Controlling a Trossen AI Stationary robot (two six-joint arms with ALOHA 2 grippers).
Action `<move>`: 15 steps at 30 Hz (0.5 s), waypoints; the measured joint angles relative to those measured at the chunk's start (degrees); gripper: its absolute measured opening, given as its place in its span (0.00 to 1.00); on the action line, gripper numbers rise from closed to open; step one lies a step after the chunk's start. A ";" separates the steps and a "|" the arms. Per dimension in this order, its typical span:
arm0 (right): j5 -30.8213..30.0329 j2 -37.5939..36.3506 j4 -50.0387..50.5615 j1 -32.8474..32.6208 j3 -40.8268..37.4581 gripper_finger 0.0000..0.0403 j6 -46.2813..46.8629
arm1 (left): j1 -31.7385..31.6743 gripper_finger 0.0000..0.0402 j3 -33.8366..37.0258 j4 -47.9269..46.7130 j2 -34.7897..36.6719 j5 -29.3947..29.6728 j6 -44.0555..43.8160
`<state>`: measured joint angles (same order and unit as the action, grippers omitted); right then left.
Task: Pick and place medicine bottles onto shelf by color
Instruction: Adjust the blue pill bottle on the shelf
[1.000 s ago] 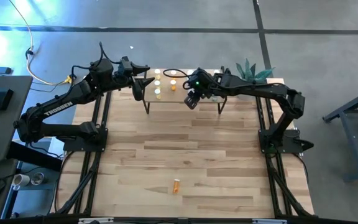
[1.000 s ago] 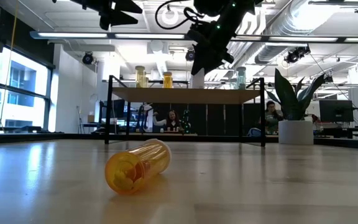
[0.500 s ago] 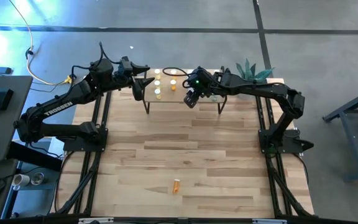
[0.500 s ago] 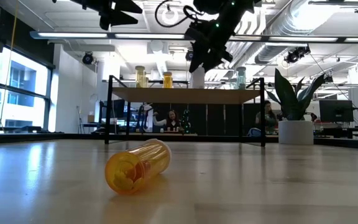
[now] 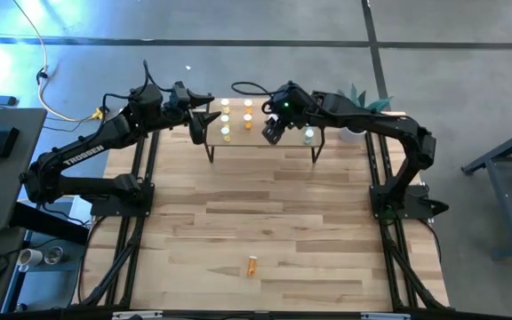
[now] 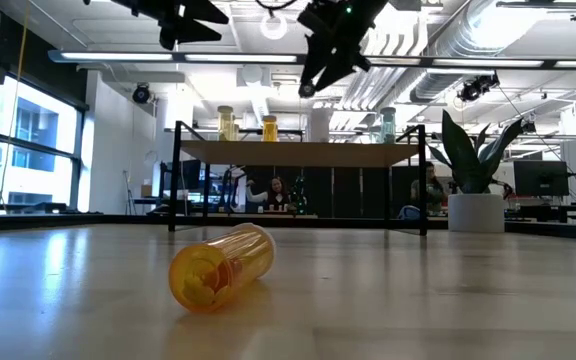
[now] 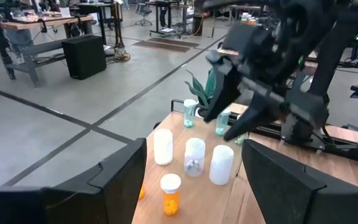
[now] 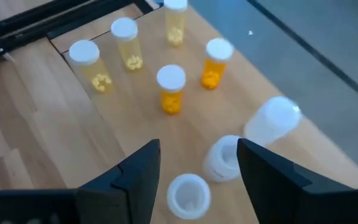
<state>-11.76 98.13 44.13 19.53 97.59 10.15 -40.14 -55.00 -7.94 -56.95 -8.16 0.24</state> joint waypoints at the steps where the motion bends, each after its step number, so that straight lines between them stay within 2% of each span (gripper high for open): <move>1: -0.46 0.00 1.12 0.00 1.03 0.51 -0.17 | 0.00 0.63 0.00 -0.01 0.00 0.00 -0.01; 10: -7.72 -0.05 11.15 0.00 8.97 0.51 -5.88 | -0.01 0.63 0.00 0.39 0.00 0.00 0.22; 15: -11.01 -0.07 14.94 0.00 11.98 0.51 -8.92 | 0.00 0.63 0.00 0.41 0.00 0.00 4.70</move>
<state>-22.76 98.06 59.07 19.53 109.57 1.22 -40.14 -55.00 -7.53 -56.95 -8.16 4.93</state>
